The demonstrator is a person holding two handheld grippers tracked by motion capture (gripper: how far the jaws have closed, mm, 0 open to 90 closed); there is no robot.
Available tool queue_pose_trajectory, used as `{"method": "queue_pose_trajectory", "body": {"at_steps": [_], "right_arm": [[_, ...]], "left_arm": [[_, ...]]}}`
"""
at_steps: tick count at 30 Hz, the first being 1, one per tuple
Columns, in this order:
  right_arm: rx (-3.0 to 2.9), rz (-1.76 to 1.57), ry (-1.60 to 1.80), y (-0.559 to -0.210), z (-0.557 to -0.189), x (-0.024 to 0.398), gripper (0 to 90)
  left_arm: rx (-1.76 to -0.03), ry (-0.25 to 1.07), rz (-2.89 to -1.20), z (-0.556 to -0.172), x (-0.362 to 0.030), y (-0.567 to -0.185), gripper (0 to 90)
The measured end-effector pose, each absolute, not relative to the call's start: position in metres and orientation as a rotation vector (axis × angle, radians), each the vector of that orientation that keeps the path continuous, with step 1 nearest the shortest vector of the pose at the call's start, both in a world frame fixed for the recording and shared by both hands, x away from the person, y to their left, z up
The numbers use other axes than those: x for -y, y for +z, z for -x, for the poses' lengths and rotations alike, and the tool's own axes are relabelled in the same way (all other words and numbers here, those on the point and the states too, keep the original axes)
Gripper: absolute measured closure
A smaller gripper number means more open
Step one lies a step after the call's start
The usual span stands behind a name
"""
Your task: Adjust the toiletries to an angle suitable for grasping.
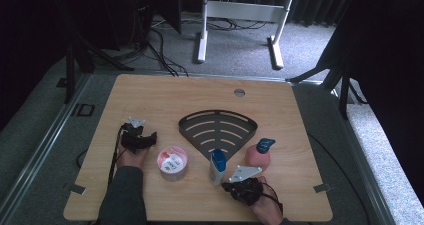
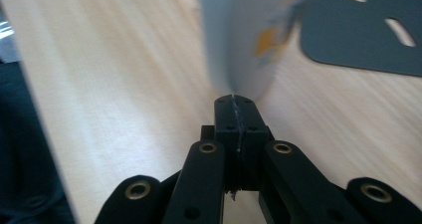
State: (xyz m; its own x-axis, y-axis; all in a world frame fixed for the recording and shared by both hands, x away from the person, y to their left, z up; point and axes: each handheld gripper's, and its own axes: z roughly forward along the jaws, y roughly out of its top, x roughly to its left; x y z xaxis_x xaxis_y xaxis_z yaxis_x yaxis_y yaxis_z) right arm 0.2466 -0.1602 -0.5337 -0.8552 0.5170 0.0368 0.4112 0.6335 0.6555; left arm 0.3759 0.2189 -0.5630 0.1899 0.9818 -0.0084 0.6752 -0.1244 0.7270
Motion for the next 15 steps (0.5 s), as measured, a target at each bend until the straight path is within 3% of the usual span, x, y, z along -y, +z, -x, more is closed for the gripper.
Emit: {"method": "queue_pose_trajectory", "body": {"at_steps": [15], "right_arm": [[-2.678, -0.756, 1.027, -0.531, -0.259, 0.153, 90.0]], "left_arm": [[-1.549, 0.658, -1.87, -0.376, -0.219, -0.563, 30.1]]}}
